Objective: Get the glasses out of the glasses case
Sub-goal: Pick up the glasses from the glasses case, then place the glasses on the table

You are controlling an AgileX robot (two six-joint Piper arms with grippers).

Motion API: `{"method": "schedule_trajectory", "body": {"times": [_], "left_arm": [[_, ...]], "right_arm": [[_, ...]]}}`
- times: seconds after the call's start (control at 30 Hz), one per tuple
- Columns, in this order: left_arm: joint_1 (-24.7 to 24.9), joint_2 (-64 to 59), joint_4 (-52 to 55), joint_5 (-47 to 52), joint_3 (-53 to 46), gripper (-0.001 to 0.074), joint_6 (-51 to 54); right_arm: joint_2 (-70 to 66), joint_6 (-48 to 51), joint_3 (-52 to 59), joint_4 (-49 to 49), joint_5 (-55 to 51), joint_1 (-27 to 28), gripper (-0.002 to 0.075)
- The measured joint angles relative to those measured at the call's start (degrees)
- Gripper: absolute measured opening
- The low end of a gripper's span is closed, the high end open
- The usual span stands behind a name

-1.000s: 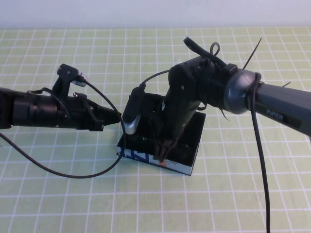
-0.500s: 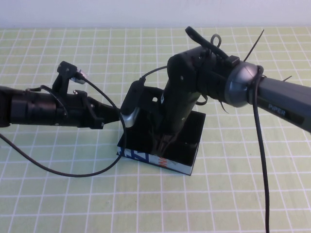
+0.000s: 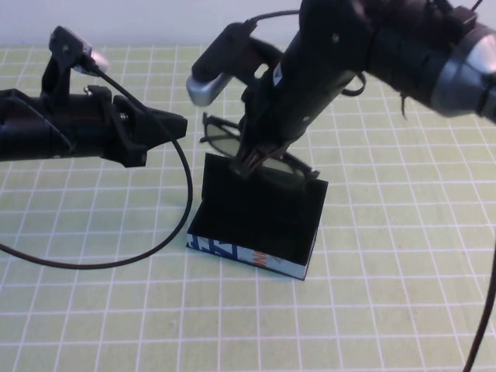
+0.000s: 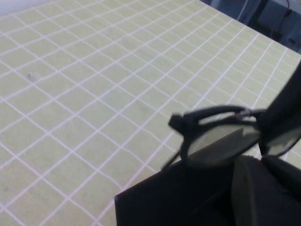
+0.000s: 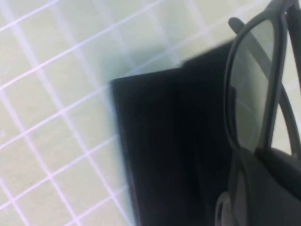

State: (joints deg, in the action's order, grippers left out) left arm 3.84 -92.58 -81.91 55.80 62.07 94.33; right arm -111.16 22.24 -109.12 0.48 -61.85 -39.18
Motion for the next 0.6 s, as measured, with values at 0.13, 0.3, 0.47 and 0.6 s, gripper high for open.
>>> {"method": "schedule_trajectory", "body": {"times": [0.13, 0.3, 0.47, 0.6], "left_arm": [[0.00, 2.06, 0.32, 0.13, 0.00, -0.0005, -1.13], [0.00, 2.19, 2.58, 0.13, 0.00, -0.0004, -2.62], [0.00, 2.19, 3.14, 0.13, 0.00, -0.0004, -3.46], [0.00, 2.19, 4.24, -0.47, 0.00, -0.0004, -3.86]], "right_arm": [[2.85, -7.66, -0.02, -2.95, -2.13, 3.62, 0.0004], [3.55, -14.12, 1.28, 0.15, -4.66, 14.65, 0.0004], [3.66, -15.42, 9.72, 9.36, -4.20, 23.62, 0.0004], [5.19, -15.66, 21.42, 12.98, 0.91, 25.32, 0.0004]]}}
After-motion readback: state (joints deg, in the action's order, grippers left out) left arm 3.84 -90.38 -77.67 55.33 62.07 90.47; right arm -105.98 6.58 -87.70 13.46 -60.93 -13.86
